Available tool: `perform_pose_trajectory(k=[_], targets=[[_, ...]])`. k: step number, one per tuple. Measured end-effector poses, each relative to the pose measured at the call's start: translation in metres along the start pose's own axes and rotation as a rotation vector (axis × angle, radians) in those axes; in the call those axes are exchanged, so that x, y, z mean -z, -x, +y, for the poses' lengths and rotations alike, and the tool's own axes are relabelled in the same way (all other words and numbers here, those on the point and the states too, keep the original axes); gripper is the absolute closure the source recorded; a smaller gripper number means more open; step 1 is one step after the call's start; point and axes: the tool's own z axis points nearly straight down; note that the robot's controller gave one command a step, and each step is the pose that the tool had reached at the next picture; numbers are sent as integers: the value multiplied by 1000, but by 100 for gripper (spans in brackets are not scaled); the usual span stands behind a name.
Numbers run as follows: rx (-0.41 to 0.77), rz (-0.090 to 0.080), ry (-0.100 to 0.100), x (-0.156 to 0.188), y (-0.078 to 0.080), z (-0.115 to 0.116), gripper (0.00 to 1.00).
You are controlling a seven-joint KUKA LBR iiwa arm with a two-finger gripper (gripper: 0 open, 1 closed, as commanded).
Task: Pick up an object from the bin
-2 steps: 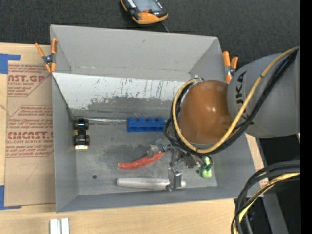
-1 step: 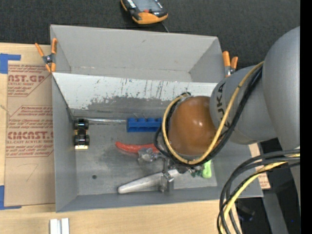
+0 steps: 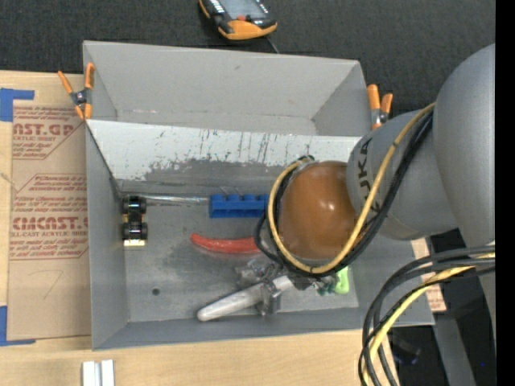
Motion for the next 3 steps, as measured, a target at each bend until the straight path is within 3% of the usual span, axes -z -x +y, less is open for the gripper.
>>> perform_pose_trajectory(k=[1, 2, 3], targets=[[2, 0, 0, 0, 0, 0, 100], [1, 0, 1, 41, 1, 1, 100], [1, 5, 3, 49, -1, 1, 100]])
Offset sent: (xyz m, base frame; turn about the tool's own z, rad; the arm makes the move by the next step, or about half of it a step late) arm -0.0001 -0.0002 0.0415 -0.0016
